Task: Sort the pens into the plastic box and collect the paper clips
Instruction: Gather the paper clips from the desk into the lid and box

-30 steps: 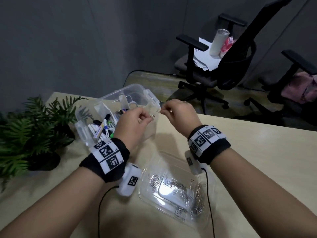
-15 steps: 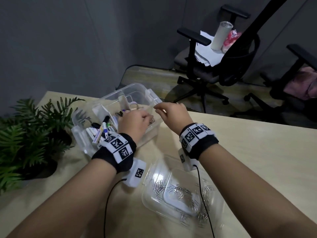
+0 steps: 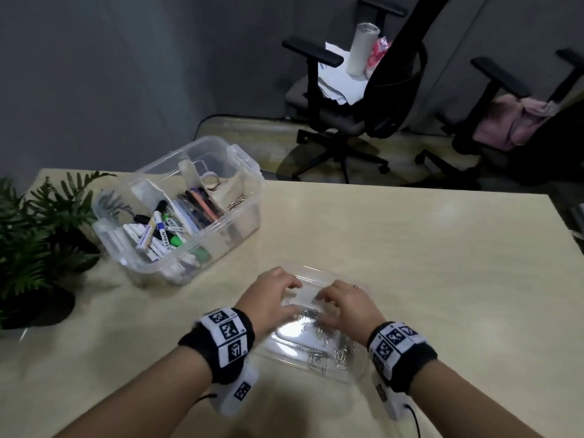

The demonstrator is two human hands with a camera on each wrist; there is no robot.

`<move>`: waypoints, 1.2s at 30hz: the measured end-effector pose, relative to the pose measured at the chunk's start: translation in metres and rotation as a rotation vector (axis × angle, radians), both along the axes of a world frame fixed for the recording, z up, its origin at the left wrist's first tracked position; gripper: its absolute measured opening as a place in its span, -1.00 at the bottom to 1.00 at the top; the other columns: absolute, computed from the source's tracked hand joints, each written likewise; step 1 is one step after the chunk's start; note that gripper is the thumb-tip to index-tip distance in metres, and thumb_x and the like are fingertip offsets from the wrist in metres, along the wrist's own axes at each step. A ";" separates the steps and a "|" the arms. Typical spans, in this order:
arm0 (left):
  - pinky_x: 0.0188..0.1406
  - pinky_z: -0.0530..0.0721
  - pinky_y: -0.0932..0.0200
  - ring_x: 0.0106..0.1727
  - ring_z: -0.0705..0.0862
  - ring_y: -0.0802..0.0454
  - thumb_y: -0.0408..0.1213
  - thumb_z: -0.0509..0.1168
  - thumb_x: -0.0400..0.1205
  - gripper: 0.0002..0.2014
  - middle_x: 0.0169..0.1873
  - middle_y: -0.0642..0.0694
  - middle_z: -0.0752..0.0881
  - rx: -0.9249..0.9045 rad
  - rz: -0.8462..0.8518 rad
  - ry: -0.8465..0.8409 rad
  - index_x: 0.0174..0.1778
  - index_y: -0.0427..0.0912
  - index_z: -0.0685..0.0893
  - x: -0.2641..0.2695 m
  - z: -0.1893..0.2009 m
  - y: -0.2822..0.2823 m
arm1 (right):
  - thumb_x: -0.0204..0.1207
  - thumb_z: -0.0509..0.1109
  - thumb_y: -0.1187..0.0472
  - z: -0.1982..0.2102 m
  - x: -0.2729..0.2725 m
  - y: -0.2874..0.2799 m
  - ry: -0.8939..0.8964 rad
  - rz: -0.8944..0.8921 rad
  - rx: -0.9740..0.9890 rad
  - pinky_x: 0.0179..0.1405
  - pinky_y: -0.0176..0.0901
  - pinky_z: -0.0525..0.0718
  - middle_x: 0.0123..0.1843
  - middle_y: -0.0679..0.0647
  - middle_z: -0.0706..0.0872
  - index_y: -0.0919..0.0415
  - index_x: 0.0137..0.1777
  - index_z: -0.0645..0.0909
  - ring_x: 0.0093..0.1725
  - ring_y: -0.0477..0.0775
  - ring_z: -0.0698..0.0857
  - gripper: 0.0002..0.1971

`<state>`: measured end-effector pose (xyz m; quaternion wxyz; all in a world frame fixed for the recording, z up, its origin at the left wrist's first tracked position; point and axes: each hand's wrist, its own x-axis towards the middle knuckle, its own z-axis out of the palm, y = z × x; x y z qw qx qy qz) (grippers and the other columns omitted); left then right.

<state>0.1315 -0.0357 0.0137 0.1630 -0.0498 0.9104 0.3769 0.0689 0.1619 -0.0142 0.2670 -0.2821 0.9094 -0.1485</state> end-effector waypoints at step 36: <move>0.07 0.47 0.27 0.04 0.61 -0.03 -0.33 0.33 0.61 -0.84 -0.08 0.00 0.47 -0.082 -0.035 -0.007 0.04 -0.28 0.74 -0.011 -0.018 0.017 | 0.53 0.42 0.02 -0.004 -0.002 -0.002 -0.045 -0.058 -0.157 0.01 -0.13 0.52 -0.04 0.04 0.67 0.14 -0.04 0.75 -0.03 0.10 0.66 -0.79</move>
